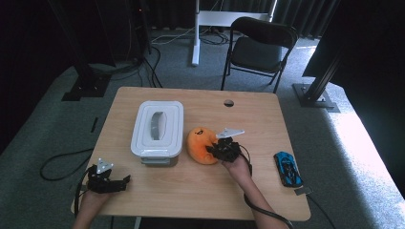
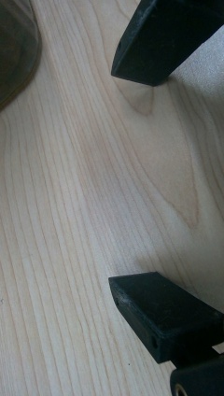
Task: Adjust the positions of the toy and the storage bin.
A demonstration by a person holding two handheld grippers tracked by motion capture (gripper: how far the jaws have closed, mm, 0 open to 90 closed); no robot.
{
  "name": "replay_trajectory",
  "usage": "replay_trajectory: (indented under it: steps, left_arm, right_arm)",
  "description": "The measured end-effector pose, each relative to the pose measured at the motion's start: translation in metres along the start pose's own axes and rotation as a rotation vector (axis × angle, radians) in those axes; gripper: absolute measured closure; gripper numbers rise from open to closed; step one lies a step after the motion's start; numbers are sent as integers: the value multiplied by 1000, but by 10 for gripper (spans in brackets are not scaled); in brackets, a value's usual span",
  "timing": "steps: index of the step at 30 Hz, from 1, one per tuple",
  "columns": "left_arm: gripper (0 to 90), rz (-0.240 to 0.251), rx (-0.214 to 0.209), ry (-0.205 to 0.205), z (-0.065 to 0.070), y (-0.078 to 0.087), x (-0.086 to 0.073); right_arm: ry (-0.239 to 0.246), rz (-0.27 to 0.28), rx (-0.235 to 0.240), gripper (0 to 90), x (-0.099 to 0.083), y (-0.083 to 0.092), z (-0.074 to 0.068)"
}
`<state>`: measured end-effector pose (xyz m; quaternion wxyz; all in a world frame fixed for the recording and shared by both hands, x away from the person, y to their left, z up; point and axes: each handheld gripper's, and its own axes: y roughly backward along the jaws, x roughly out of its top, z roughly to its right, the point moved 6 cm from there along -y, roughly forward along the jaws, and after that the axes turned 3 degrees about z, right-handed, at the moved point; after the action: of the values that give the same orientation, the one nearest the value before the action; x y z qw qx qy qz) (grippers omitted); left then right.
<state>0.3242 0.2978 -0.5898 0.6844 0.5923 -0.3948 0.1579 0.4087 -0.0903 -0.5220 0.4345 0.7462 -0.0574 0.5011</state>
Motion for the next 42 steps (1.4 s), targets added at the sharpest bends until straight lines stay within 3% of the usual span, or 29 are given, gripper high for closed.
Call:
replay_trajectory:
  steps: [17, 37, 42]
  left_arm:
    - [32, 0, 0, 1, 0, 0, 0]
    - [32, 0, 0, 0, 0, 0, 0]
    - [32, 0, 0, 1, 0, 0, 0]
  right_arm:
    - [-46, 58, -58, 794, 14, 40, 36]
    - [-133, 87, -194, 794, 11, 93, 108]
    - [-150, 83, -223, 793, 7, 100, 123]
